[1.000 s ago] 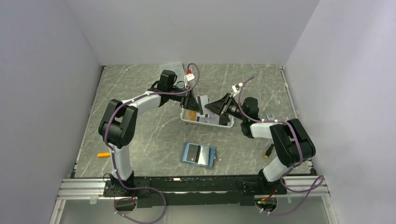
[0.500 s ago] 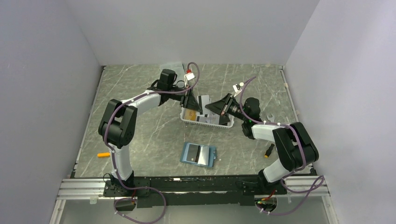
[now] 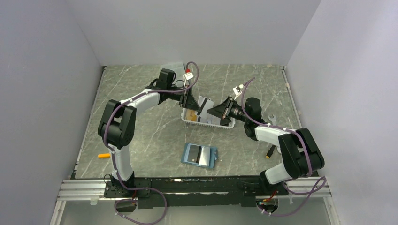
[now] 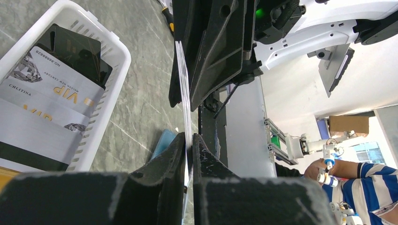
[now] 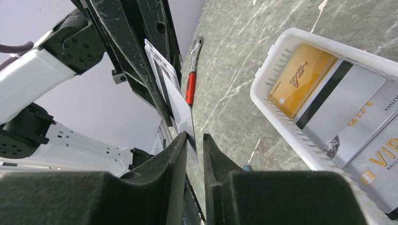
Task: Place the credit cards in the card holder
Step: Place the credit card in the storage box.
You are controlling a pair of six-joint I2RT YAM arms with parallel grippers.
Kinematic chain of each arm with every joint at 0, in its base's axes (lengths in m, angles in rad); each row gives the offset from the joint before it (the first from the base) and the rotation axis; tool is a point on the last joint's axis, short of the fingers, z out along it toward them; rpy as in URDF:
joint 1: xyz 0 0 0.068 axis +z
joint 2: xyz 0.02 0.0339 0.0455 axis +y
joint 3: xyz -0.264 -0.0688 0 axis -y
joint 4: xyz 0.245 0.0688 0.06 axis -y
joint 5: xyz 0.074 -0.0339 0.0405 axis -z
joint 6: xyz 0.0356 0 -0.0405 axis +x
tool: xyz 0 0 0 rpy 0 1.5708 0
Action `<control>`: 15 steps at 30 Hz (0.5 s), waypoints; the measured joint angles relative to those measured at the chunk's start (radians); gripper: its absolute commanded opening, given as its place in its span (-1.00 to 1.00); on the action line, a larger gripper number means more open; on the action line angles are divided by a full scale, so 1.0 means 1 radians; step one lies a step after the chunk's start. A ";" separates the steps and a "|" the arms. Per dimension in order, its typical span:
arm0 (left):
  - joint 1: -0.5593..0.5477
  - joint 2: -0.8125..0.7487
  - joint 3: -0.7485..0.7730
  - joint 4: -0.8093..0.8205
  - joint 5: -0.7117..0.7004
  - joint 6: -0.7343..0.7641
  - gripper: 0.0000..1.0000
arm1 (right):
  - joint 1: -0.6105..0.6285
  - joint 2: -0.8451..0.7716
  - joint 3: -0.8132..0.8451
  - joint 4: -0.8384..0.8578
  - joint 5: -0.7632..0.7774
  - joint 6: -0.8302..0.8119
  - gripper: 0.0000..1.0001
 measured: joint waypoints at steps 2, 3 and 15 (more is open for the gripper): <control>0.000 0.000 0.000 -0.002 -0.002 0.001 -0.75 | 0.000 -0.003 0.000 -0.011 0.001 -0.003 -0.61; 0.000 0.000 0.000 0.000 -0.002 -0.003 -0.76 | 0.000 -0.007 0.000 -0.017 0.001 -0.005 -0.62; 0.012 -0.017 -0.049 0.225 0.002 -0.188 -0.85 | -0.009 -0.067 -0.027 -0.024 0.017 -0.014 -0.59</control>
